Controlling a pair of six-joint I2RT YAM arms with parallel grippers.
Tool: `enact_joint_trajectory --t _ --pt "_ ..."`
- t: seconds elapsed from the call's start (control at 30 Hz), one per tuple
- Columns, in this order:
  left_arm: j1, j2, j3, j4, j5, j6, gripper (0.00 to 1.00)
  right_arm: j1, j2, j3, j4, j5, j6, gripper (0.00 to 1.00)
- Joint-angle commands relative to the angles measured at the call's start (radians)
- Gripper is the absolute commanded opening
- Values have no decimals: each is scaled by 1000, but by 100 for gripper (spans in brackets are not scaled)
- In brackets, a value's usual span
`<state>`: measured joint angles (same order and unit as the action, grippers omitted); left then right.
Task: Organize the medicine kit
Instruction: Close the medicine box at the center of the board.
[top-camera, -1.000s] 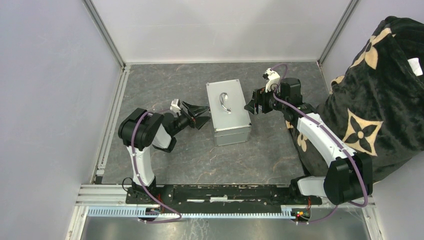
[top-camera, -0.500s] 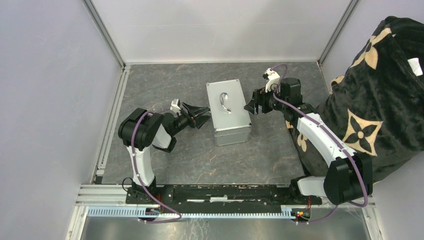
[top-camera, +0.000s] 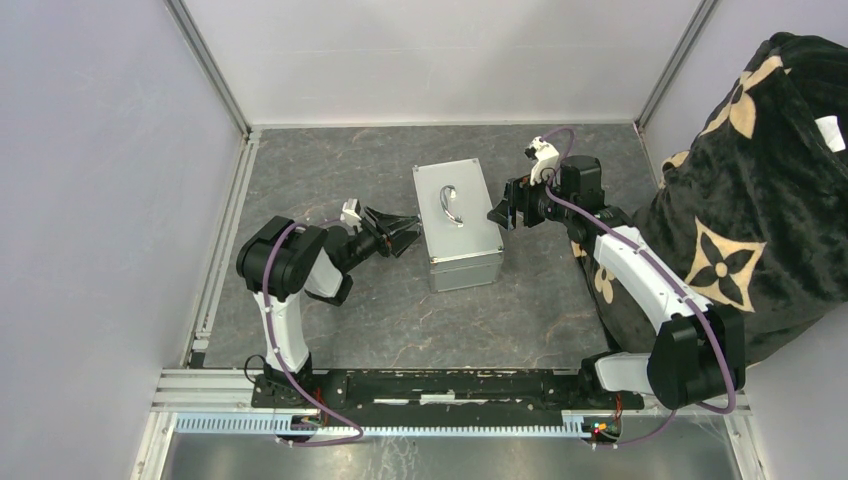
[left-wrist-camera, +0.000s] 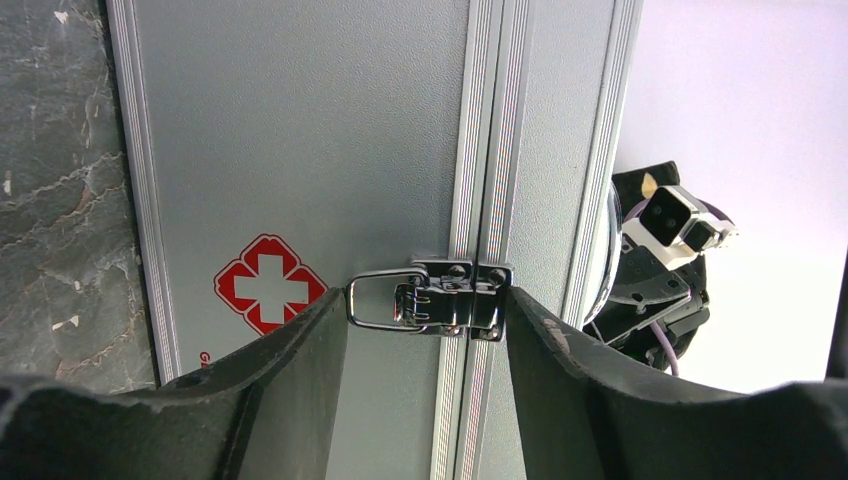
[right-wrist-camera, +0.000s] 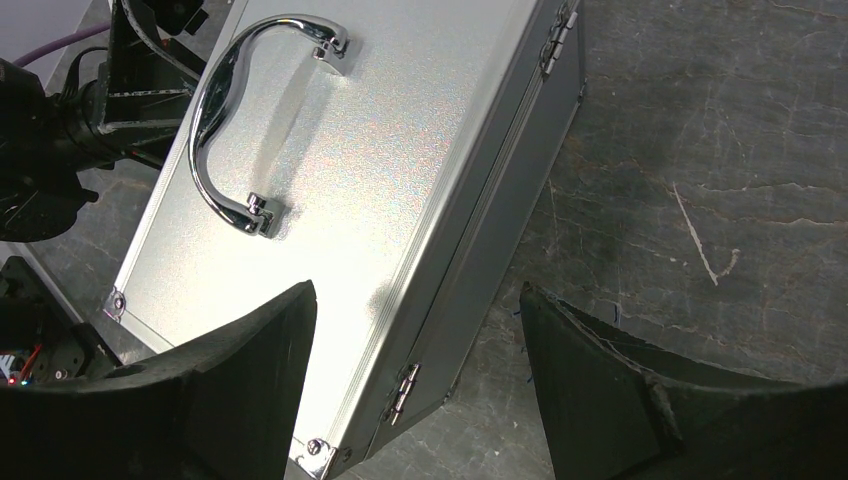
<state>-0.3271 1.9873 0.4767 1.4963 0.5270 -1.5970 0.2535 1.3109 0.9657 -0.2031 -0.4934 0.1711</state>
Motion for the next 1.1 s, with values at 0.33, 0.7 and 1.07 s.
enact_joint_trajectory --t 0.33,0.7,1.07 --pt "-9 2 -8 241 31 -11 59 5 14 31 34 -13 -2 82" --pt "-9 1 -23 241 36 -3 56 6 17 23 35 -14 -1 82" --pt "-9 -5 -10 240 41 -6 53 9 40 30 27 11 22 75"
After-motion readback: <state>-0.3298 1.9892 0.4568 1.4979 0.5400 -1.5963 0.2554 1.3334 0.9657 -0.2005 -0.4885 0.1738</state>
